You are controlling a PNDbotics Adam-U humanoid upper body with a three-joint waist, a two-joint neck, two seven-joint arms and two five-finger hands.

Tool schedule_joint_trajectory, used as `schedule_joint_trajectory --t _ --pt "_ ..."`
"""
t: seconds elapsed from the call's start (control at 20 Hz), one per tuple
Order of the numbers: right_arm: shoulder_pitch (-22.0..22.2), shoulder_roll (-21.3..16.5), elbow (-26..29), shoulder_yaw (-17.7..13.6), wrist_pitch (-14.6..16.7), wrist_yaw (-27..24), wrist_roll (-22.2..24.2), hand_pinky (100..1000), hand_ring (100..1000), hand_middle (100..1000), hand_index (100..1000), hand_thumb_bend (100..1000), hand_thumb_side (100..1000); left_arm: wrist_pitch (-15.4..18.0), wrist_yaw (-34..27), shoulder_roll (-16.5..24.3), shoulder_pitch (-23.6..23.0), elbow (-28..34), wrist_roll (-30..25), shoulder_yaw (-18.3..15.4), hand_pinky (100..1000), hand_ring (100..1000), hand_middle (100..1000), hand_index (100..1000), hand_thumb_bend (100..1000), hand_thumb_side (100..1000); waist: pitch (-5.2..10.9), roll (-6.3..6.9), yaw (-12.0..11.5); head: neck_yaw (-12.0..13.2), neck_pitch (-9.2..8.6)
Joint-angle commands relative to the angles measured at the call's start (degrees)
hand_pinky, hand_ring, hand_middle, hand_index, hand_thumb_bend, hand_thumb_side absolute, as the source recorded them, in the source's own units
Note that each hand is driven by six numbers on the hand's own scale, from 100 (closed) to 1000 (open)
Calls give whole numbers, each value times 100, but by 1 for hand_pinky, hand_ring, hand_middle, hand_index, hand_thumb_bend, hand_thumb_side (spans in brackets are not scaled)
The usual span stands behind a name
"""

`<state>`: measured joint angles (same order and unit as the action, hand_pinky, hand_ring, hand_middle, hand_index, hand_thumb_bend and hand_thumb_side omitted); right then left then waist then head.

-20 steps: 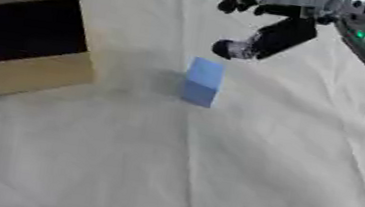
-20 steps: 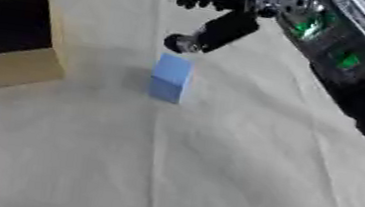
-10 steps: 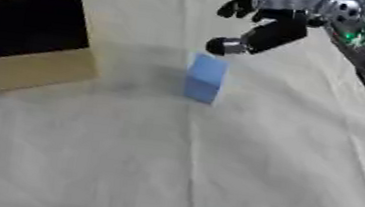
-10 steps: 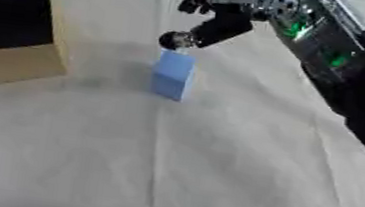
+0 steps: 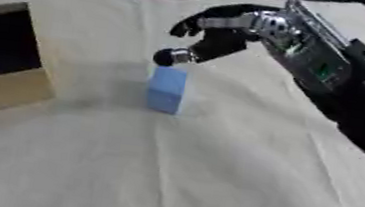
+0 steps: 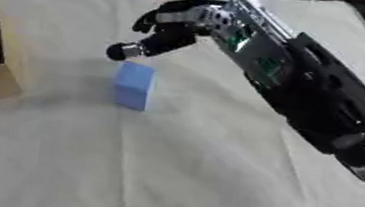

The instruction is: Pick up objects on the table and place them in the box.

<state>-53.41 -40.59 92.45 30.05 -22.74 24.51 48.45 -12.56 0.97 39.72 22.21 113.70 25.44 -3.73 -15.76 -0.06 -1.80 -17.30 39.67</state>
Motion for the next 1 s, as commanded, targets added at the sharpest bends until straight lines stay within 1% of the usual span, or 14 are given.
schedule_joint_trajectory --t 0.05,0.15,0.2,0.3,0.35,0.4,0.5,0.65,0.7,0.8,0.9,1.0 --pt "-78 -54 38 -51 -155 96 214 942 1000 957 1000 539 972 -18 -10 78 38 89 -2 -30 918 923 754 883 347 831 101 33 13 -22 -16" --pt "-90 -42 52 -55 -149 102 212 940 1000 955 1000 535 975 -22 -14 72 43 89 -6 -27 917 923 754 883 346 832 100 44 14 89 65" --pt "-97 -43 50 -64 -154 109 206 940 1000 955 1000 532 974 -22 -15 71 53 89 -9 -26 917 923 753 883 346 832 99 46 10 185 142" --pt "-102 -50 34 -80 -162 102 201 939 1000 955 1000 530 977 -23 -17 69 70 89 -13 -26 917 923 753 883 346 822 95 46 3 443 309" --pt "-101 -61 28 -82 -164 89 207 940 1000 955 1000 530 977 -28 -19 68 74 89 -16 -25 917 923 753 883 344 832 89 46 1 621 379" --pt "-99 -75 29 -81 -162 76 215 940 1000 955 1000 529 979 -31 -21 70 78 89 -18 -23 917 923 752 883 344 832 82 44 -1 787 412" --pt "-89 -100 63 -72 -153 50 236 940 1000 956 1000 528 979 -30 -21 70 89 89 -25 -20 917 923 752 883 343 833 76 43 -1 981 437" --pt "-56 -169 208 -45 -126 33 269 942 1000 958 1000 526 964 -27 -19 72 98 89 -35 -20 917 925 751 882 342 832 73 40 5 1108 444" --pt "-40 -198 256 -42 -128 37 278 945 1000 958 1000 532 927 -28 -18 73 97 89 -36 -20 916 925 749 881 341 833 73 37 7 1123 445" --pt "8 -280 379 -37 -156 44 308 946 1000 954 1000 531 895 -32 -16 75 87 89 -43 -22 916 924 748 880 340 833 75 27 12 1125 445" --pt "52 -358 518 -24 -179 37 340 947 1000 952 1000 525 873 -37 -16 76 85 89 -47 -25 916 923 746 880 339 832 78 19 17 1124 445" --pt "101 -432 640 1 -180 20 349 947 1000 950 1000 521 871 -34 -17 76 84 89 -52 -25 915 919 742 878 338 833 81 14 27 1136 445"
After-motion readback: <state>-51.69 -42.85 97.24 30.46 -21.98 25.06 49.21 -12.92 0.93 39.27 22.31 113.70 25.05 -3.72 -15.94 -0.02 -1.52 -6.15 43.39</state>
